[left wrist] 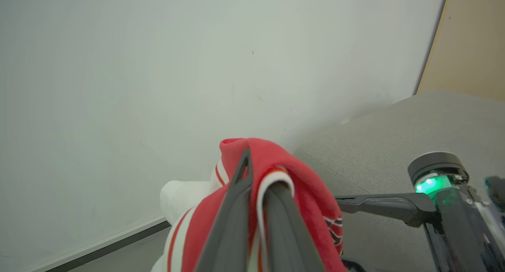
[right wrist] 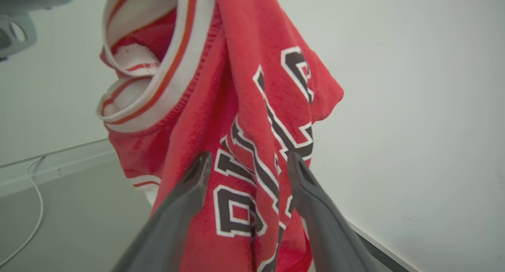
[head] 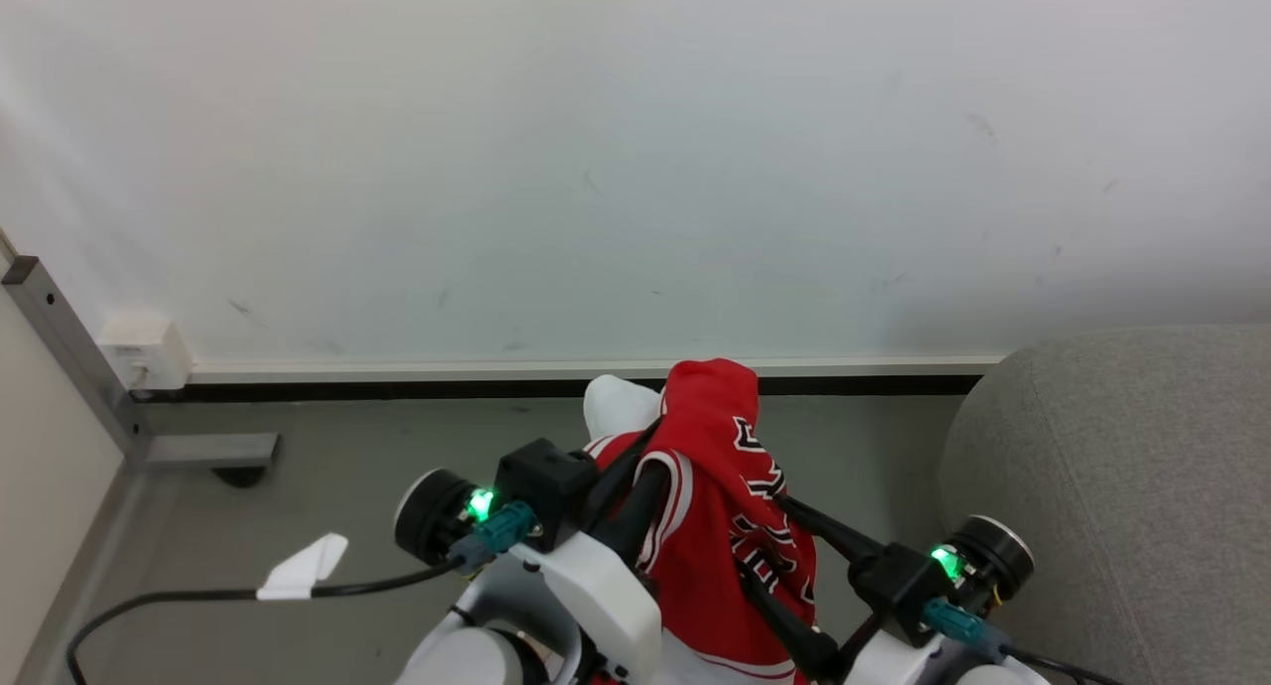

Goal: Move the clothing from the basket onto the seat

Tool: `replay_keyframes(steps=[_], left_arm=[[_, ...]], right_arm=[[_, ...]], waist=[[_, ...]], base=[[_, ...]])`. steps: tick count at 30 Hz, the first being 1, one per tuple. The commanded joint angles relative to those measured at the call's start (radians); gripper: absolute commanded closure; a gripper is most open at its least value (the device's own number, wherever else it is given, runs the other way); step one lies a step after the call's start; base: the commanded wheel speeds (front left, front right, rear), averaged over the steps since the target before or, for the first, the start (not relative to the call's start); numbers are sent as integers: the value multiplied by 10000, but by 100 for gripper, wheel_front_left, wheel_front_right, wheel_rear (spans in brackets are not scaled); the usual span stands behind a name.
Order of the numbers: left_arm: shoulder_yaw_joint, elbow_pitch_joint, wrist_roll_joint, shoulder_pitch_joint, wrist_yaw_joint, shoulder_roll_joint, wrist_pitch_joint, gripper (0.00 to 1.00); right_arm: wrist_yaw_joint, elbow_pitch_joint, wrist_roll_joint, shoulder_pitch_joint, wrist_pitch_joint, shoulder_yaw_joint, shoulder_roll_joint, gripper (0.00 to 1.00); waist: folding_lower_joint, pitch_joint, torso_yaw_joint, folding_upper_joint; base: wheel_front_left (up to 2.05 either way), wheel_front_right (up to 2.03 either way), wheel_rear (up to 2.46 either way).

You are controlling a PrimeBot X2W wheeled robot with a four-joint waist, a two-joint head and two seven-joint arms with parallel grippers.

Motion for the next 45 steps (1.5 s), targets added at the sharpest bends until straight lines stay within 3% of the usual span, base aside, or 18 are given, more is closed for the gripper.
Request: replay_keyframes(steps=[1, 7, 8, 9, 16, 17, 18, 20, 21, 22, 31, 45], left_arm=[[-39, 10, 59, -91, -24, -14, 15, 100], [-347, 84, -56, -194, -199, -255, 34, 100], [-377, 112, -72, -217, -220, -284, 30, 100], [-403, 146, -93, -248, -241, -319, 17, 100], [-347, 359, -103, -334, -128, -308, -156, 100], [-330, 382, -88, -335, -119, -277, -164, 96], [-319, 398, -68, -330, -96, -256, -174, 76], [-302, 441, -46, -291, -50, -213, -249, 47], [-299, 460, -18, -272, -20, -197, -289, 12], [-306, 486, 28, -250, -3, -178, -274, 0], [-414, 596, -130, -120, -4, -121, -167, 0], [-559, 612, -300, -25, 27, -113, -81, 0]], right_arm=[[-23, 318, 48, -324, -80, 150, 85, 0], [-21, 2755, 583, -1659, -366, 1224, 1113, 0], [-21, 3075, 843, -1822, -468, 1293, 1267, 86], [-21, 3346, 1096, -1936, -489, 1454, 1380, 100], [-23, 4340, 2143, -2600, -1230, 1887, 1718, 100], [-23, 4409, 2216, -2661, -1290, 1929, 1725, 100], [-23, 4494, 2303, -2723, -1349, 1962, 1730, 100], [-23, 4621, 2482, -2831, -1417, 1931, 1737, 100], [-23, 4669, 2568, -2855, -1455, 1864, 1741, 100], [-23, 4714, 2614, -2867, -1459, 1852, 1734, 100], [-23, 4811, 2645, -3066, -1523, 1634, 1566, 100], [-23, 4495, 2115, -3127, -1529, 323, 1203, 100]], waist=[[-1, 17, 47, 0], [-1, -27, 181, 0], [-1, -36, 208, 0], [-1, -48, 245, 0], [-1, -83, 375, 0], [-1, -84, 373, 0], [-1, -86, 366, 0], [-1, -87, 341, 0], [-1, -88, 330, 0], [-1, -88, 318, 0], [-1, -71, 169, 0], [-1, -86, -102, 0]], base=[[0, 0, 0], [0, 0, 0], [0, 0, 0], [0, 0, 0], [0, 0, 0], [0, 0, 0], [0, 0, 0], [0, 0, 0], [0, 0, 0], [0, 0, 0], [0, 0, 0], [0, 0, 0]])
